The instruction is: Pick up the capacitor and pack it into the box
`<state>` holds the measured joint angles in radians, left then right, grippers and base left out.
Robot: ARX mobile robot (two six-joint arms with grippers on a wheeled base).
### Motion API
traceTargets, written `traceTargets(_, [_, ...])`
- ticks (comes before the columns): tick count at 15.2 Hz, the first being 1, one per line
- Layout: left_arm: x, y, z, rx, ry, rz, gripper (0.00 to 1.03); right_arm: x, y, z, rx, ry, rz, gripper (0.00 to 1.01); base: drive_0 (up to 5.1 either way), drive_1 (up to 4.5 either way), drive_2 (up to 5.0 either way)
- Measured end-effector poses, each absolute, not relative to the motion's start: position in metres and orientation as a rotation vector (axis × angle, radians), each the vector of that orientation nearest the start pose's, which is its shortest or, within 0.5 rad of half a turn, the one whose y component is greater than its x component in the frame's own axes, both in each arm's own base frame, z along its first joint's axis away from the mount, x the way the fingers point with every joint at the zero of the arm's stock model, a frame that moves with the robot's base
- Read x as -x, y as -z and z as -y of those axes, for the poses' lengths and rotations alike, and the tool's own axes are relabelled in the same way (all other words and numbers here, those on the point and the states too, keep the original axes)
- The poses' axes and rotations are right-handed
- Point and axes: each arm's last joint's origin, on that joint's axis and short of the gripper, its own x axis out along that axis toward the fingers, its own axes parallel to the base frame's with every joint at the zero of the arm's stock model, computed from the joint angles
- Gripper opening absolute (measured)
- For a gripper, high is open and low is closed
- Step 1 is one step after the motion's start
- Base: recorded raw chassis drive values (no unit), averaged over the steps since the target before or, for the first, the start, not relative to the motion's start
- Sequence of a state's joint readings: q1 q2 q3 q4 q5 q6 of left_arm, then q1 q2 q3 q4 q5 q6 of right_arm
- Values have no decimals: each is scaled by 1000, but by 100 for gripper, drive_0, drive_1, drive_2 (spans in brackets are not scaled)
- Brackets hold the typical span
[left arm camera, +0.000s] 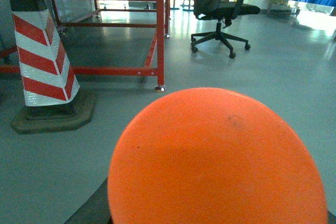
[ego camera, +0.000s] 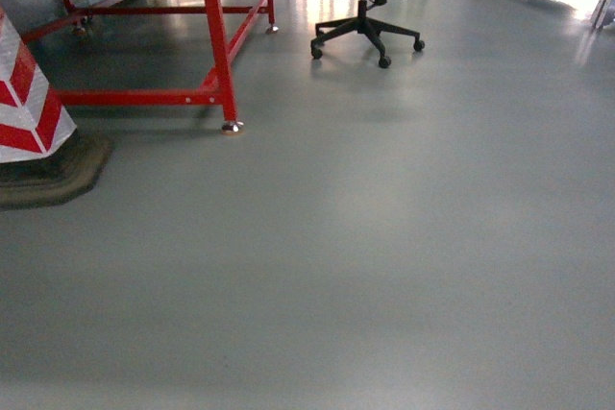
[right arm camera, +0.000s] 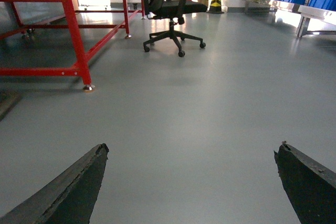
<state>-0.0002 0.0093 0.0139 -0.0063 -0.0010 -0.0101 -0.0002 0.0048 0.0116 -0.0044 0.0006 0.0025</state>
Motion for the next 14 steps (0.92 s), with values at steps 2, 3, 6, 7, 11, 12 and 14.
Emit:
traceTargets(2, [-97, -167, 0, 10, -1, -1, 44, -97, -167, 0, -2, 0, 5, 98, -512, 234, 234])
traceTargets(3, [-97, -167, 0, 10, -1, -2, 44, -97, -166, 0, -2, 0, 0, 98, -512, 234, 234])
traceTargets(6, [-97, -167, 0, 10, -2, -2, 44, -97, -167, 0, -2, 0, 4, 98, -512, 234, 234])
traceTargets(7, [-97, -167, 0, 10, -1, -2, 44, -97, -166, 0, -2, 1, 0, 98, -515, 231, 231])
traceTargets(11, [-97, -167, 0, 10, -1, -2, 44, -97, -167, 0, -2, 0, 4, 98, -515, 231, 231])
traceTargets(12, [-97, -167, 0, 10, 0, 1, 44, -97, -167, 0, -2, 0, 2, 98, -515, 231, 231])
traceTargets(14, [-97, -167, 0, 10, 0, -2, 44, -97, -167, 0, -2, 0, 1, 98, -515, 231, 231])
